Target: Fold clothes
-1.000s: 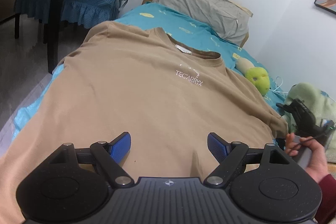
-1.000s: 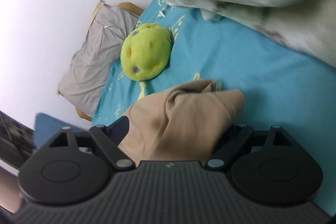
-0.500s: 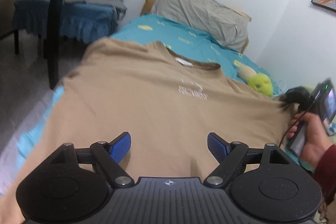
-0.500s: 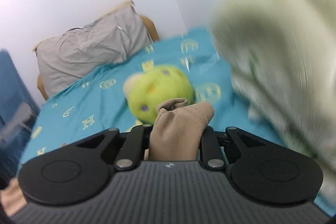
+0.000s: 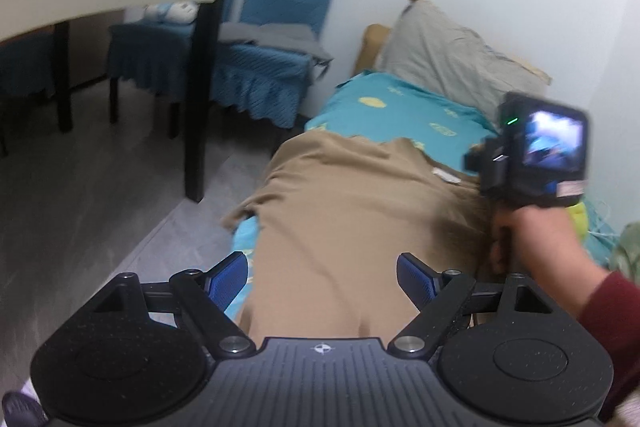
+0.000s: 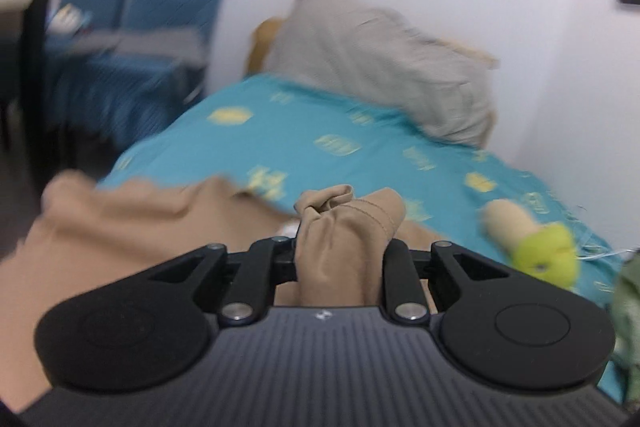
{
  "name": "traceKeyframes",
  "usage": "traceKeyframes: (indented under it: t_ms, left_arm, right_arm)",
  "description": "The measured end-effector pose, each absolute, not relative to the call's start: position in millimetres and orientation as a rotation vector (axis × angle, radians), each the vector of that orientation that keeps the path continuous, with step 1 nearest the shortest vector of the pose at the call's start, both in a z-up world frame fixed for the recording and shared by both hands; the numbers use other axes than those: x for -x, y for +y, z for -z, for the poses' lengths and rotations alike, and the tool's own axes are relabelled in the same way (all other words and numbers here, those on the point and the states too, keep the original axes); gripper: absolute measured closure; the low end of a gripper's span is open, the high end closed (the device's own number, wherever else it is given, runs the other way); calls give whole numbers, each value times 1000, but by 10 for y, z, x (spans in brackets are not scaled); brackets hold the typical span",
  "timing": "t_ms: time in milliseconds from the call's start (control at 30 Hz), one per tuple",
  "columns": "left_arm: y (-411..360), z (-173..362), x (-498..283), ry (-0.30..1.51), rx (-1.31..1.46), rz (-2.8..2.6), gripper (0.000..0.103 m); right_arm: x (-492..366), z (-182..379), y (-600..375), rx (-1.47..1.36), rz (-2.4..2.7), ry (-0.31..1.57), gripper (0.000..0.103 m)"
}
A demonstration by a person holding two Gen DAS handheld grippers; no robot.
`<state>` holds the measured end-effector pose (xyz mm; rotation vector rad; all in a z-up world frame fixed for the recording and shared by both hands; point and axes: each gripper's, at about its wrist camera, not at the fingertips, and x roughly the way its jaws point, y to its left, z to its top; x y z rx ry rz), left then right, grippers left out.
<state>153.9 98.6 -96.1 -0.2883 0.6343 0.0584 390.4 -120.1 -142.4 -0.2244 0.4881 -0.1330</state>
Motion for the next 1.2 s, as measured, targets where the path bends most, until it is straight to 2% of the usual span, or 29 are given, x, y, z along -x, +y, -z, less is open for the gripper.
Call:
traceKeyframes:
  t_ms: [33, 100, 167, 233, 433, 733, 967, 1200]
  left_arm:
    - [1001, 986, -1557, 642, 291, -58, 19]
    - [1033, 1037, -1594, 658, 298, -58, 19]
    - [1027, 1090, -1624, 670, 294, -52, 19]
    - [1001, 1140, -1661, 684, 292, -43, 19]
    - [829, 1174, -1664, 691, 245, -7, 19]
    - [417, 1069, -1344, 671, 153, 59, 19]
    - [1, 1006, -994, 692, 61, 158, 19]
    - [-662, 985, -673, 809, 74, 305, 22]
  right_arm:
    - [-3965, 1517, -1104, 234, 107, 515, 81]
    - [-4002, 1581, -1224, 126, 47, 572, 68]
    - [-4040, 1645, -1345, 17, -13, 627, 16]
    - [-3999, 1638, -1459, -83, -98, 664, 0]
    - [-3400, 1076, -1756, -208, -184, 595, 0]
    - [-1642, 126, -2589, -347, -131, 546, 0]
    - [-540, 68, -3210, -495, 10, 551, 0]
    - [-324, 123, -3600, -545, 144, 497, 0]
